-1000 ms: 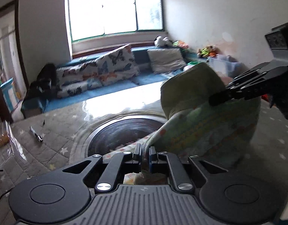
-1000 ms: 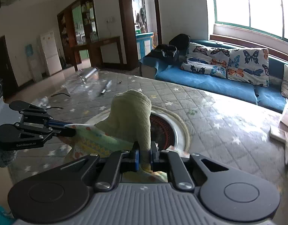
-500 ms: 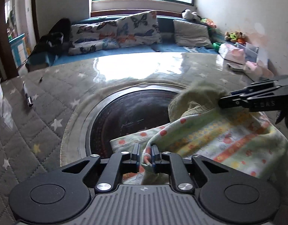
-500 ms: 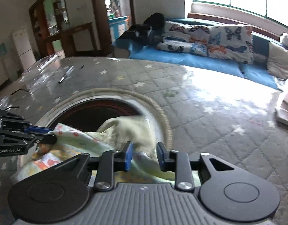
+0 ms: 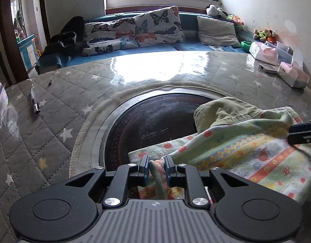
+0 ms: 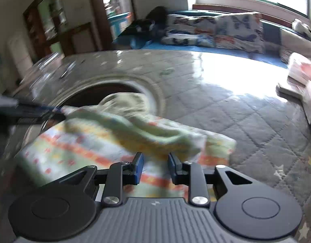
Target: Fold clothes
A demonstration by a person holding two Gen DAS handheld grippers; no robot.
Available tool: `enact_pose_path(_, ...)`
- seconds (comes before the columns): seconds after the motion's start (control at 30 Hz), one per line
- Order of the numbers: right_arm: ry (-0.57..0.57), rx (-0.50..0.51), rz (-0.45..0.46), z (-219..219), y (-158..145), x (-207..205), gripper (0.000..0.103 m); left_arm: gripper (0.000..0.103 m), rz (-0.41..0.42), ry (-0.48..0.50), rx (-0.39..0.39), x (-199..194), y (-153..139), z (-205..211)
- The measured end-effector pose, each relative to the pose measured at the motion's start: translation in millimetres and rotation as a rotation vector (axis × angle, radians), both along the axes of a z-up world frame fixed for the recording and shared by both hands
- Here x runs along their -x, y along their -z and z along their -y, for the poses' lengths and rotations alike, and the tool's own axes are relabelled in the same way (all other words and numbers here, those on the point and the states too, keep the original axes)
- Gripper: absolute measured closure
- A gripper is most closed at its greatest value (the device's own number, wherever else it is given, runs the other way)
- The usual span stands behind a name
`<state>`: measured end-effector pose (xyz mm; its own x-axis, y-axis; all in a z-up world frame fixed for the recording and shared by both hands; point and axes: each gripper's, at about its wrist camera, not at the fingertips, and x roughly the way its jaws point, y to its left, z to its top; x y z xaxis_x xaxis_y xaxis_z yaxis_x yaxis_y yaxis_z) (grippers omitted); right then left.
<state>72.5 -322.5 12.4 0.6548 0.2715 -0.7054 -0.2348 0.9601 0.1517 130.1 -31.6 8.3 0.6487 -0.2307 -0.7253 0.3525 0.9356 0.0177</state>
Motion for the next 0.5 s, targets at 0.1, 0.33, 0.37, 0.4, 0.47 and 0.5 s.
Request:
enact_pose_path(0.1,0.063,-0.027,0.013,10,-4,-8,0.080,0.082,0.004,-0.010,-0.011,-1,-1,0)
enact_pose_path(0.33,-0.002,-0.022,0.048,-3,-18,-6,0.079,0.082,0.056,-0.025,0.020,9,-23,-1)
enact_pose_path(0.37,-0.012,-0.011,0.041,-9,-17,-9,0.079,0.082,0.063,-0.018,0.031,11,-27,1)
enact_pose_path(0.4,-0.018,-0.001,0.035,-14,-15,-13,0.080,0.082,0.067,0.000,0.043,15,-30,6)
enact_pose_path(0.47,-0.006,0.007,0.019,-19,-9,-24,0.080,0.082,0.074,0.041,0.065,22,-36,16)
enact_pose_path(0.5,-0.001,0.010,0.011,-22,-6,-30,0.080,0.082,0.077,0.060,0.072,25,-37,21)
